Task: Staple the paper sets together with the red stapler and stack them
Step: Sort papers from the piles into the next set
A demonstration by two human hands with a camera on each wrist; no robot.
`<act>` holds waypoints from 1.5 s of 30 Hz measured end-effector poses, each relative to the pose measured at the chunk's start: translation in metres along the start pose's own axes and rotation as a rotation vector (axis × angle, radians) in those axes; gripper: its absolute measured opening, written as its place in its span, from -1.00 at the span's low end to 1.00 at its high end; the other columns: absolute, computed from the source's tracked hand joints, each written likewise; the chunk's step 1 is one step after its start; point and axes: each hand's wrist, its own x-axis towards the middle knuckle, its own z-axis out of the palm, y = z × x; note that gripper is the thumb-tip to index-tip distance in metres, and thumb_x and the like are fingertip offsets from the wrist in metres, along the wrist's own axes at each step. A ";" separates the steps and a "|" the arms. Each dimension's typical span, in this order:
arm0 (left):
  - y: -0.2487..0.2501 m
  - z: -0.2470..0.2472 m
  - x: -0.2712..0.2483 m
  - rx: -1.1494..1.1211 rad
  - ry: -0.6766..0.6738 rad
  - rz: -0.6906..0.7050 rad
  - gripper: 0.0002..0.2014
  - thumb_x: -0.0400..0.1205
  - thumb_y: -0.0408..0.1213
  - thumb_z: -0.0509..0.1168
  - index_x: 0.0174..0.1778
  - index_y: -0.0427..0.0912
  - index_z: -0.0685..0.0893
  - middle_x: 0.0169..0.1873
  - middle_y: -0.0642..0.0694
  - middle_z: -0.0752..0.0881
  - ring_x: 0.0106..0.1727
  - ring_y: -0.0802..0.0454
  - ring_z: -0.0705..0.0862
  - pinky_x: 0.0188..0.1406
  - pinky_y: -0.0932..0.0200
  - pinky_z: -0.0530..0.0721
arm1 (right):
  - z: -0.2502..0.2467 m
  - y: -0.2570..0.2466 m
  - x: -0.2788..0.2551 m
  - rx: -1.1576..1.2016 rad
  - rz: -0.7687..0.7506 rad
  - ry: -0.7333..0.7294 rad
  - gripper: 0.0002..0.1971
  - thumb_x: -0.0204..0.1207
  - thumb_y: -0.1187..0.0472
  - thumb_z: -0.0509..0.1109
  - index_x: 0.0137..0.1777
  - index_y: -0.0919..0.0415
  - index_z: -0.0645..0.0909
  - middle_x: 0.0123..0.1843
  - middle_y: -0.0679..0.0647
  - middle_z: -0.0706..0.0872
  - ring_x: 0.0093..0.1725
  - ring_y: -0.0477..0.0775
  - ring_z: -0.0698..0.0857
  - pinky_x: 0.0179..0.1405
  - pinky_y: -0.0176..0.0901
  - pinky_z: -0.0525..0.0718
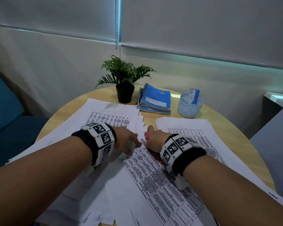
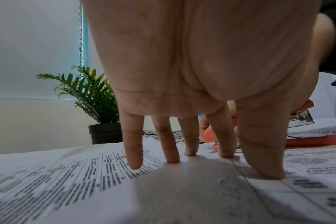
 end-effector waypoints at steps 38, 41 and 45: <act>-0.001 -0.006 -0.002 -0.126 0.103 -0.116 -0.53 0.58 0.01 0.34 0.41 0.06 0.48 0.43 -0.05 0.41 0.39 -0.03 0.47 0.38 0.06 0.43 | -0.001 0.043 -0.004 -0.382 -0.087 -0.031 -0.59 0.72 0.11 0.10 0.51 0.23 0.34 0.45 0.18 0.38 0.23 0.24 0.61 -0.07 0.02 0.57; 0.001 -0.004 -0.001 -0.056 0.178 -0.262 -0.48 0.59 0.04 0.29 0.41 -0.12 0.42 0.33 -0.11 0.47 0.31 -0.07 0.53 0.20 0.13 0.47 | -0.003 0.065 -0.008 -0.265 0.055 -0.015 -0.56 0.71 0.08 0.11 0.52 0.26 0.30 0.47 0.20 0.42 0.38 0.29 0.53 0.29 0.13 0.53; 0.004 -0.007 0.003 -0.097 0.130 -0.300 -0.51 0.57 -0.03 0.34 0.32 -0.25 0.49 0.12 -0.13 0.64 0.12 -0.05 0.62 0.03 0.19 0.52 | -0.001 0.093 -0.006 -0.096 0.244 0.041 -0.49 0.68 -0.08 0.09 0.45 0.30 0.26 0.33 0.20 0.58 0.29 0.27 0.61 0.26 0.14 0.55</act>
